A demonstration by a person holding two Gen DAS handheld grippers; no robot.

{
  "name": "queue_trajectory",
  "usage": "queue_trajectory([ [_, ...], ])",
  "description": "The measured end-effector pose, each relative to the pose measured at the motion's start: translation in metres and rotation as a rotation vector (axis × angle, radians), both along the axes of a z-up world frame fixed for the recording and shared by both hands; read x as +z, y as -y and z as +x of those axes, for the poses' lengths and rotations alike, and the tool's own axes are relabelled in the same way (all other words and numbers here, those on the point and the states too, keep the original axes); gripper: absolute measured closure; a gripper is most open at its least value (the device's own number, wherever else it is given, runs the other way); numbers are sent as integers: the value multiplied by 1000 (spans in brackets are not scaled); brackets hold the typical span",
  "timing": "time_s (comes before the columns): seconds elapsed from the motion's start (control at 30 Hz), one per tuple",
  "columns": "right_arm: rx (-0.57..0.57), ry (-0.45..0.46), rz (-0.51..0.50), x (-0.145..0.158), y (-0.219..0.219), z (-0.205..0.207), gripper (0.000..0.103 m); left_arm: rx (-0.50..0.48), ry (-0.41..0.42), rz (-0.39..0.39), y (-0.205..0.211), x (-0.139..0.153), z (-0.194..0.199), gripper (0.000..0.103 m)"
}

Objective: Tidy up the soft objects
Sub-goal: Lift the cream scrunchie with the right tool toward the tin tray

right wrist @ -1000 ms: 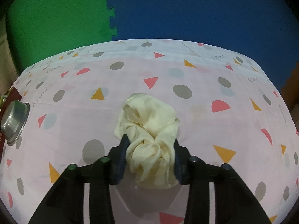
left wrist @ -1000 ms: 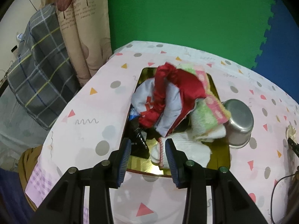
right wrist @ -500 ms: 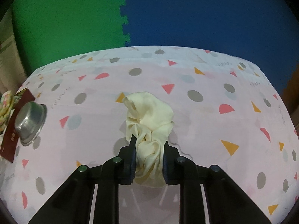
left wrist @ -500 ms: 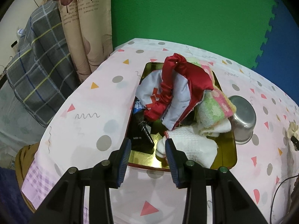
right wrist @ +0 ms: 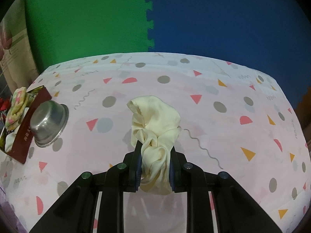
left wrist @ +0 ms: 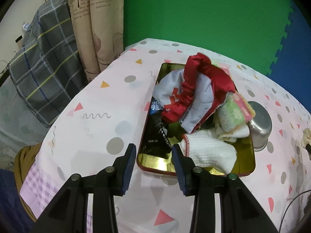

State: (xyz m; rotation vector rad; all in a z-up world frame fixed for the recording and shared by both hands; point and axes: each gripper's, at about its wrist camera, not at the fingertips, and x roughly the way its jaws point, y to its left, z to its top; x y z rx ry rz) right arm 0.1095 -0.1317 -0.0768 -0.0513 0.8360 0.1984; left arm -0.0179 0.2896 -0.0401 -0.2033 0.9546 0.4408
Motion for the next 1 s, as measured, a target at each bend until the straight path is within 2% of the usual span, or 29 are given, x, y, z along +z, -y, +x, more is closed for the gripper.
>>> queue_trajectory([
  [0.13,19,4,-7,6,-11,-3,83,-4,-7,3,-2,-2,-4,64],
  [0.33,41,14,-14,13,-27,-10,83,10,28,-1,-8,1,-10,64],
  [0.47,58,21,-19,19,-39,-14,83,40,23,37,-13,-1,-13,64],
  [1.0,167,29,-5,33,-89,-24,82,61,17,11,-21,-7,-13,64],
])
